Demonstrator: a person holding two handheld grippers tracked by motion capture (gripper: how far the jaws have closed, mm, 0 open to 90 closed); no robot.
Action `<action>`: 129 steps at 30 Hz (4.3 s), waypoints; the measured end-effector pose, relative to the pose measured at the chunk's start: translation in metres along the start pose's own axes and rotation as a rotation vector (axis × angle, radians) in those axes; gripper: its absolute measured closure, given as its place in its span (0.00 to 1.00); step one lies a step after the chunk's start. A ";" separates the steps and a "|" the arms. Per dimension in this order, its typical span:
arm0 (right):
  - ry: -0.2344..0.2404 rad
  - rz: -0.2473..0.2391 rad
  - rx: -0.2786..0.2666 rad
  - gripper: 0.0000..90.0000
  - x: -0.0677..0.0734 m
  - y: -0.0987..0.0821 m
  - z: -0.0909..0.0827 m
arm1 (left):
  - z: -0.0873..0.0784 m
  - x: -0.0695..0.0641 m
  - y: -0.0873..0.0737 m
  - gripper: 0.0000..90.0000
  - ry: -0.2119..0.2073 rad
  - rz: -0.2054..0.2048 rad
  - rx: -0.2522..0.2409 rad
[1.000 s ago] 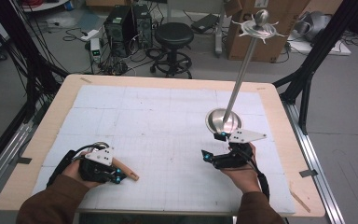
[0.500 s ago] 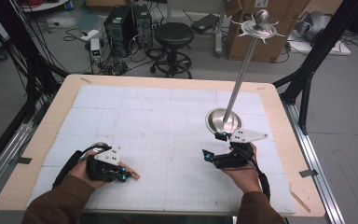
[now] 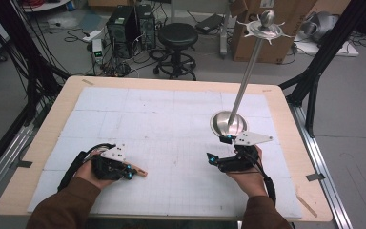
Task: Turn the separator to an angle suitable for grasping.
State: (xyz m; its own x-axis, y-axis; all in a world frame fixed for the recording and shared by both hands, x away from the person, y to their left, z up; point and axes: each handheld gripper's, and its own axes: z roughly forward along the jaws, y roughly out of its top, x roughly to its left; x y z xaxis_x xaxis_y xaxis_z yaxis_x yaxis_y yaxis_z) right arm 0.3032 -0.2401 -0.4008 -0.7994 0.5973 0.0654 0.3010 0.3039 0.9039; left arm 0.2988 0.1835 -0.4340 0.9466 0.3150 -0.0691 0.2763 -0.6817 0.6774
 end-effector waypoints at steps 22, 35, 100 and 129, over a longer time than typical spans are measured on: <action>-0.001 0.001 0.007 0.19 0.000 0.000 0.001 | 0.019 0.007 0.021 1.00 0.021 -0.025 0.036; 0.001 0.001 0.006 0.19 0.000 0.000 0.002 | 0.024 0.015 0.028 1.00 0.071 -0.085 0.027; 0.004 -0.018 0.022 0.19 0.000 -0.003 0.001 | -0.054 0.006 0.006 0.41 0.054 -0.120 -0.268; -0.031 -0.019 0.002 0.17 -0.003 -0.004 -0.006 | -0.080 0.023 -0.018 0.13 0.139 -0.132 -0.354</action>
State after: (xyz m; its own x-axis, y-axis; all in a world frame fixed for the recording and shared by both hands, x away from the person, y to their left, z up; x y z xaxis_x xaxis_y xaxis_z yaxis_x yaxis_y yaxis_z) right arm 0.3016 -0.2478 -0.4025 -0.7883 0.6143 0.0352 0.2873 0.3168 0.9039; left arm 0.3021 0.2556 -0.3887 0.8686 0.4874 -0.0893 0.2967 -0.3672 0.8815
